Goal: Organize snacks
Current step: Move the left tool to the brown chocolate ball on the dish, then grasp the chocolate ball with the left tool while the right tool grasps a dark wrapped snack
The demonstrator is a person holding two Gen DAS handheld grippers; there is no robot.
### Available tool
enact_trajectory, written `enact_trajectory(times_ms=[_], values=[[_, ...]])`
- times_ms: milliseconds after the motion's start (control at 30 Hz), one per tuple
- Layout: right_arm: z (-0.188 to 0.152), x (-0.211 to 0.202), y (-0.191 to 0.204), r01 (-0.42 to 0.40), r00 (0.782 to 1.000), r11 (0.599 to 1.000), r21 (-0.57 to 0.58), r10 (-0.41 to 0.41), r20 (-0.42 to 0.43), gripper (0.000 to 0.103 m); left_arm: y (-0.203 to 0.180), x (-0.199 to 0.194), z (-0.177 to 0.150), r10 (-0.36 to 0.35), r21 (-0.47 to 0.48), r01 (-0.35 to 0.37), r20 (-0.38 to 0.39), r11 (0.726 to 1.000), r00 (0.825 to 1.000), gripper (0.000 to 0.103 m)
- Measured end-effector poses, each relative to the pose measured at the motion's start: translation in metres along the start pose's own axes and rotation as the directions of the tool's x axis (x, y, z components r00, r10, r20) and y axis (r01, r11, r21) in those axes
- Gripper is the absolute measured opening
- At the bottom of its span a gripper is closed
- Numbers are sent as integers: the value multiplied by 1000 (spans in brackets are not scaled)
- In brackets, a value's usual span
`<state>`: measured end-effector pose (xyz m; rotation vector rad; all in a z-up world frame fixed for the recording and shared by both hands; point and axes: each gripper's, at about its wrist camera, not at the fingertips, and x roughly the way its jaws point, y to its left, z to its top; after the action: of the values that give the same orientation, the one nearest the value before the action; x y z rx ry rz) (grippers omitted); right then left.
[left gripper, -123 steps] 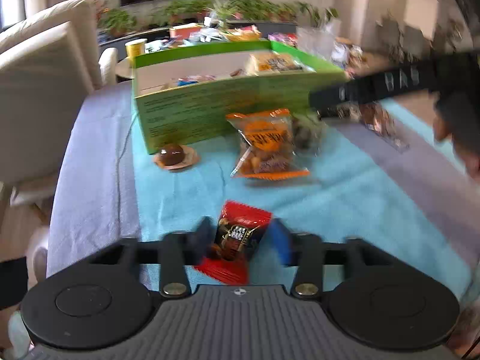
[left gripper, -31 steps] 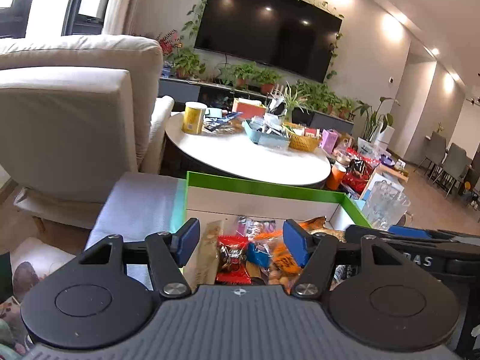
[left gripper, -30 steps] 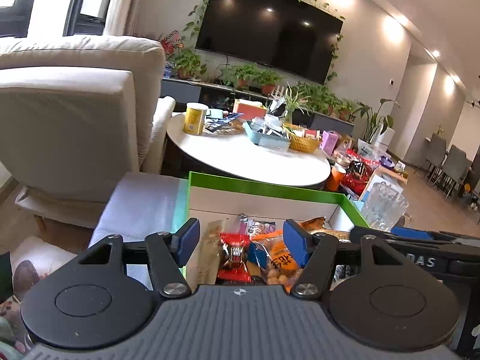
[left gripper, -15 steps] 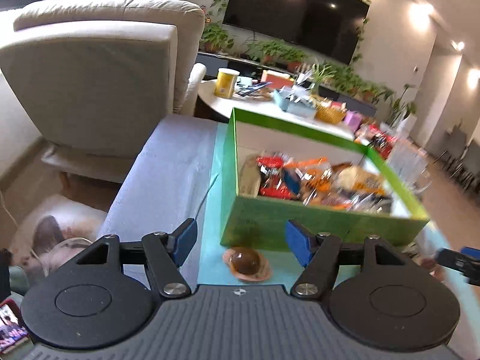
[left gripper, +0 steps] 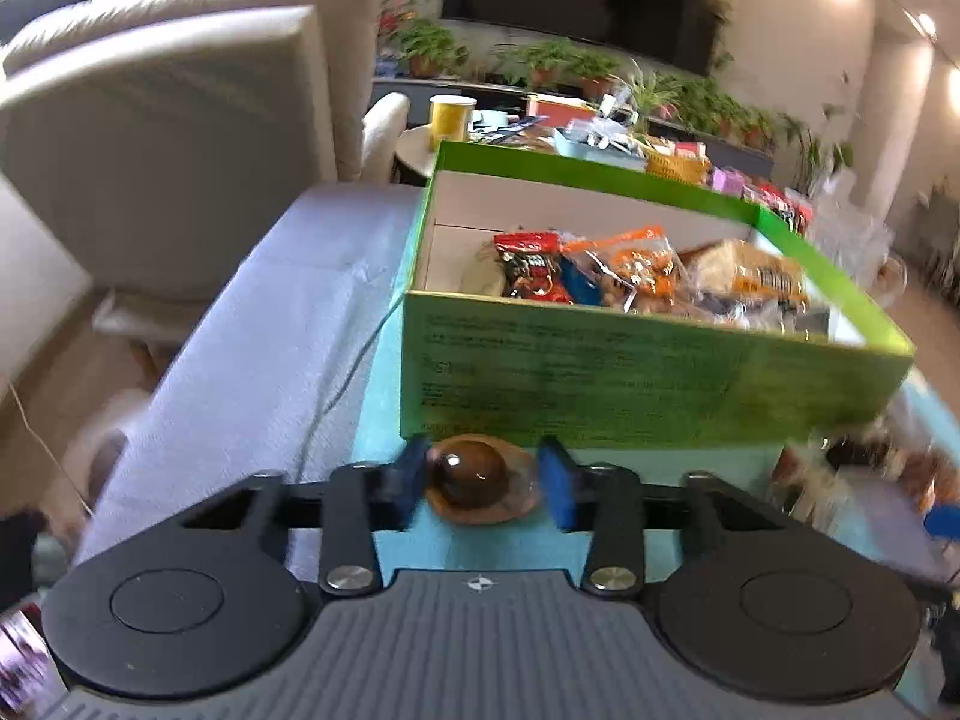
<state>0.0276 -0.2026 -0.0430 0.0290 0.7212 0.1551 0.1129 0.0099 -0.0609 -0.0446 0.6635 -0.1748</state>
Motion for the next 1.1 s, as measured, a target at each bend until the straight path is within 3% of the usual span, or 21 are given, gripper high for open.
enact_trajectory(times_ms=[500,900,1100], values=[[25,45,33,-101,992,990,98,108,-61,57,21,-35,-16,-35,-64,35,-6,997,999,34],[27,63,69,69,995,997,-37,-72,-64,56,40,-46,-16,-46,-120,48,16,992,999,34],[20,41,64,7,998,999,-42,-10,-55,54,44,-54,-15,-48,-131,52,34,990,998,34]])
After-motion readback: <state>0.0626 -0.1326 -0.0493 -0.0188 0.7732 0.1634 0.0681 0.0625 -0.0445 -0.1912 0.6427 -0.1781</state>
